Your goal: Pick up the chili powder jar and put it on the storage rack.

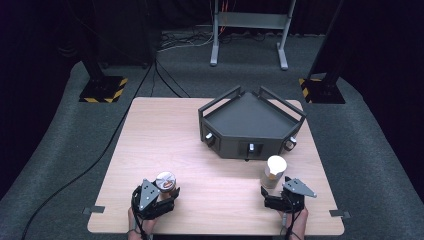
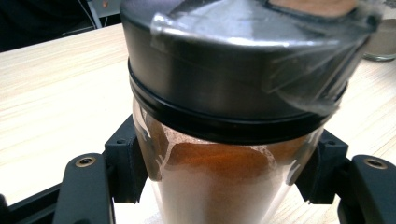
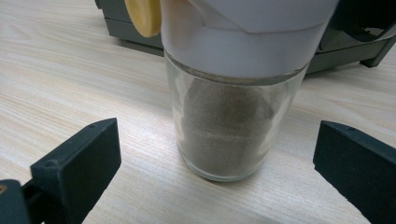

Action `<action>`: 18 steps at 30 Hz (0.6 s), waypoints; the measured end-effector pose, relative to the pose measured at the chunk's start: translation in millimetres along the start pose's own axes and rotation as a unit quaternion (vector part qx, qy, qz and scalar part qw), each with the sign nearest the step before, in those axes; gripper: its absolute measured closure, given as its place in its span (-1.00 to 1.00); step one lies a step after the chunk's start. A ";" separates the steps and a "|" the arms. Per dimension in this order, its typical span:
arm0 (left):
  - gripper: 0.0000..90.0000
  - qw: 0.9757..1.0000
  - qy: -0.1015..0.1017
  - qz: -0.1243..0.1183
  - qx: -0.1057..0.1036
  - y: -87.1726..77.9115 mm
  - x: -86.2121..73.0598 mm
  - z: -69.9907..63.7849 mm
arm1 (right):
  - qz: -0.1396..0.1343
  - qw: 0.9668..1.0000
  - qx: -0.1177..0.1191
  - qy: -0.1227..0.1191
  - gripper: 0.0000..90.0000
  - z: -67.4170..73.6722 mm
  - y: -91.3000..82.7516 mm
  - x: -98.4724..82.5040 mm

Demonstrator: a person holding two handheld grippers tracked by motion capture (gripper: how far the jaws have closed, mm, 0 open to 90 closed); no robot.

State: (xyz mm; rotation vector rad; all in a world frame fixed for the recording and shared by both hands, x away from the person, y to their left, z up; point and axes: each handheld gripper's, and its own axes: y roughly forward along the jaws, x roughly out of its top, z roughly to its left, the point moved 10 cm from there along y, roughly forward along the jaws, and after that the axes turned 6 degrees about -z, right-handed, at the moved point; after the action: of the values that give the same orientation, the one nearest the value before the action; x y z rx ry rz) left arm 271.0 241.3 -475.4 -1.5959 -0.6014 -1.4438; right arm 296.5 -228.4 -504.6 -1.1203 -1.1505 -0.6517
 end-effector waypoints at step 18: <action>-0.30 1.000 0.004 0.004 -0.013 11.3 4.6 -4.3 | 0.004 1.000 0.003 0.000 -1.00 -0.2 0.6 0.5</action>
State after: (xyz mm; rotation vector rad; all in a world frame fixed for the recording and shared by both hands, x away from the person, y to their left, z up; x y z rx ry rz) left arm 279.0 231.1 -474.4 -1.6096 -0.5742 -1.4566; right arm 297.3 -228.3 -504.3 -1.1187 -1.1475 -0.6421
